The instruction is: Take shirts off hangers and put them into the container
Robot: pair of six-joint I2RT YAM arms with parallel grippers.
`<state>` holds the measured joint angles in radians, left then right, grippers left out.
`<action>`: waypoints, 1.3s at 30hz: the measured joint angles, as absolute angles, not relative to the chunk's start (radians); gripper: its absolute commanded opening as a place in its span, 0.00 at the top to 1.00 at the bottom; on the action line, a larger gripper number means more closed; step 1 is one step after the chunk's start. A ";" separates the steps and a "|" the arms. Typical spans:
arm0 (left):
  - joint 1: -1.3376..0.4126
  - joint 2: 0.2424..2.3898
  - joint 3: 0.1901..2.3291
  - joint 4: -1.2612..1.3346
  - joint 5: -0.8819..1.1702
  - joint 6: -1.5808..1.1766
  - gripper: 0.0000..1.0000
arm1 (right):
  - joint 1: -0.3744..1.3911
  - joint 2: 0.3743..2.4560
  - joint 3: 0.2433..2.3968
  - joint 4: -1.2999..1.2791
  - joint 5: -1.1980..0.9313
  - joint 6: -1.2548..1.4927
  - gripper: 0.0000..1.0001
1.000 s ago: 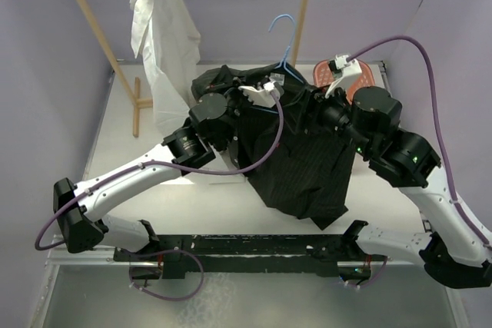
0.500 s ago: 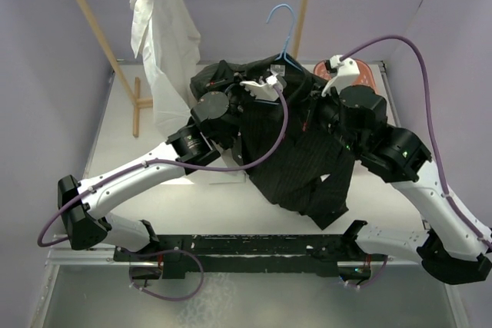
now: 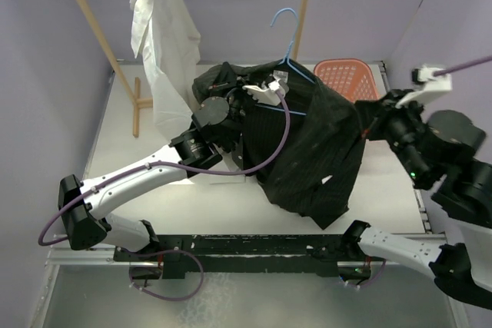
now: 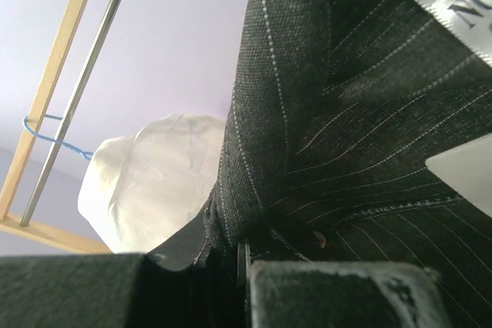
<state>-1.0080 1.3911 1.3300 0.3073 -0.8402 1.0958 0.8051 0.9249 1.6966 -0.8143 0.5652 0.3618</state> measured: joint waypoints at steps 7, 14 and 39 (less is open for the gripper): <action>-1.008 1.391 1.321 0.318 -0.847 1.094 1.00 | 0.806 0.866 1.836 -0.920 0.693 0.297 1.00; -1.008 1.383 1.323 0.298 -0.849 1.081 1.00 | 0.805 0.896 1.840 -0.942 0.652 0.286 0.50; -1.008 1.507 1.462 0.298 -0.920 1.081 1.00 | 0.805 0.813 1.226 -0.463 0.189 0.393 0.43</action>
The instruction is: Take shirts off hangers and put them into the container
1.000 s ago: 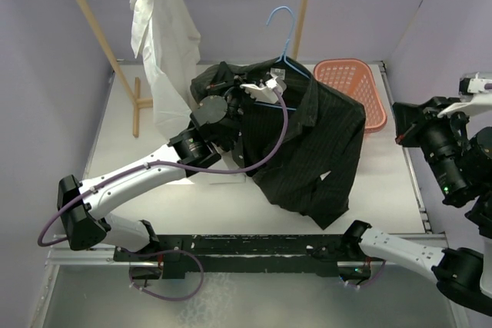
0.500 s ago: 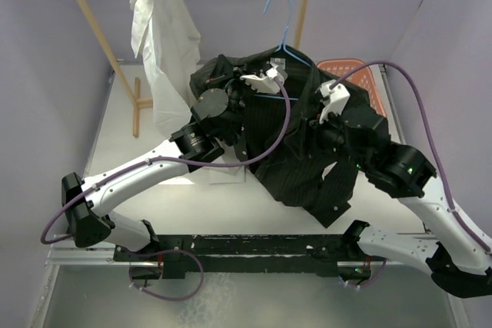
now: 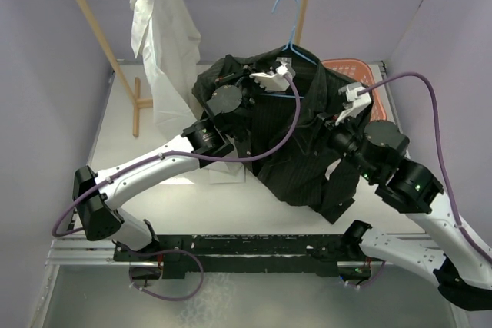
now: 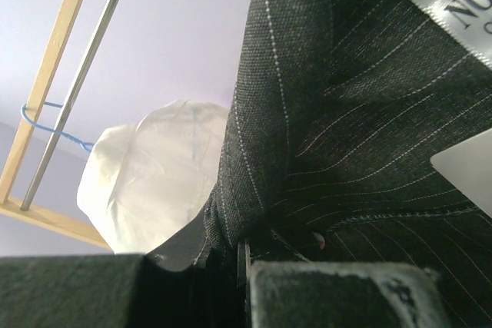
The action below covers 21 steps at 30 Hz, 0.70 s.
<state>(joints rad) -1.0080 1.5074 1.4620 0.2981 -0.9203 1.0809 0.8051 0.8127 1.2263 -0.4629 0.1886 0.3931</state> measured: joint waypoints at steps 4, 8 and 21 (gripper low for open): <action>-1.008 1.507 1.462 0.298 -0.921 1.065 1.00 | 0.805 0.847 1.187 -0.397 0.261 0.392 0.44; -1.008 1.507 1.462 0.290 -0.921 1.048 1.00 | 0.805 0.879 1.133 -0.324 0.310 0.393 0.81; -1.008 1.427 1.325 0.300 -0.924 1.036 1.00 | 0.805 0.887 1.414 -0.591 0.620 0.348 1.00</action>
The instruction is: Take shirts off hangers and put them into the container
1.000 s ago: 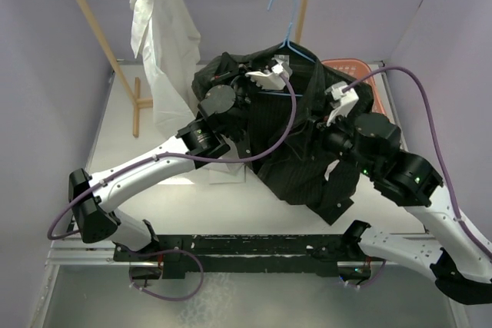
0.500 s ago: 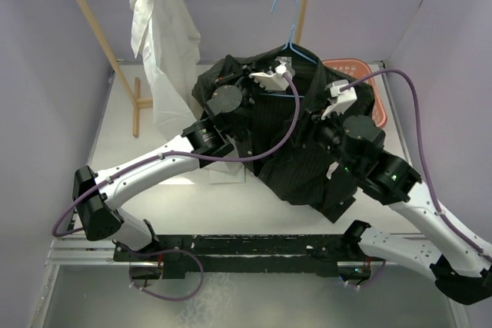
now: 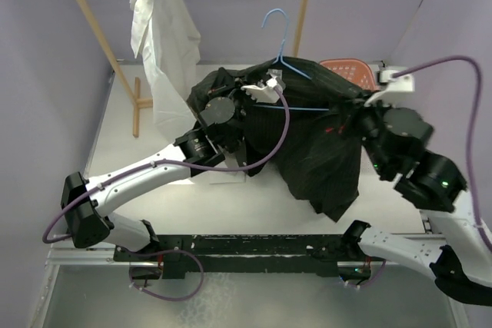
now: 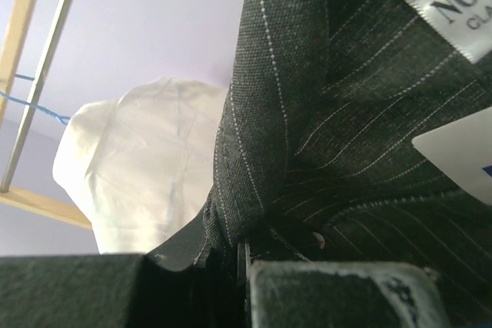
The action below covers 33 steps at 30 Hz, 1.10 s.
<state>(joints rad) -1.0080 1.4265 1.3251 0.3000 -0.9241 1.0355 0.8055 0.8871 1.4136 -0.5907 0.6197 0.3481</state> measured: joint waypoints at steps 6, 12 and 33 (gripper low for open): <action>-1.022 1.356 1.189 0.351 -0.876 1.046 1.00 | 0.810 0.890 1.705 -0.811 0.817 0.265 1.00; -1.036 1.176 1.024 0.377 -0.785 1.054 1.00 | 0.818 0.932 1.751 -0.928 0.910 0.194 1.00; -0.994 0.810 0.888 0.234 -0.574 0.988 1.00 | 0.824 0.993 1.832 -1.174 0.607 0.242 1.00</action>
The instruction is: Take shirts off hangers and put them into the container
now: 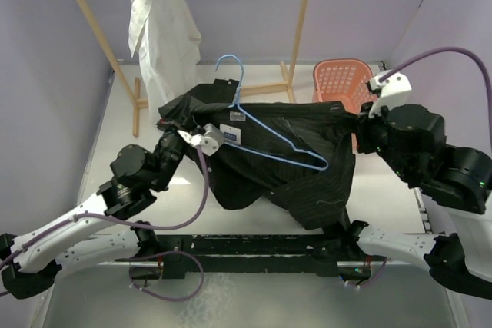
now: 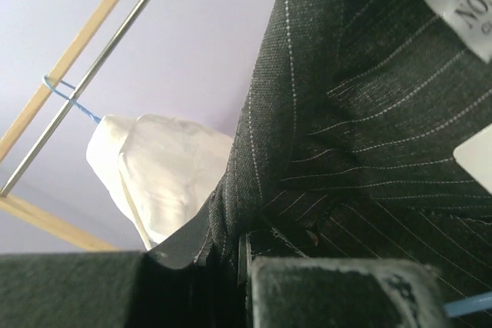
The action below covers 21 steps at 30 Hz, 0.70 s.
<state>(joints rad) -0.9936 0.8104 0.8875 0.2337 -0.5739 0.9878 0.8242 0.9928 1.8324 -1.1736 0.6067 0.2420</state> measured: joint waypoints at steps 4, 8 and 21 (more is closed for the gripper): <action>-0.989 0.727 0.891 0.150 -0.495 0.922 1.00 | 0.824 1.001 1.755 -1.144 0.594 0.245 1.00; -0.986 0.688 0.910 0.070 -0.437 0.852 1.00 | 0.824 0.999 1.708 -1.113 0.564 0.245 0.95; -0.969 0.840 0.886 0.270 -0.498 0.824 1.00 | 0.811 0.879 1.705 -1.075 0.425 0.252 0.48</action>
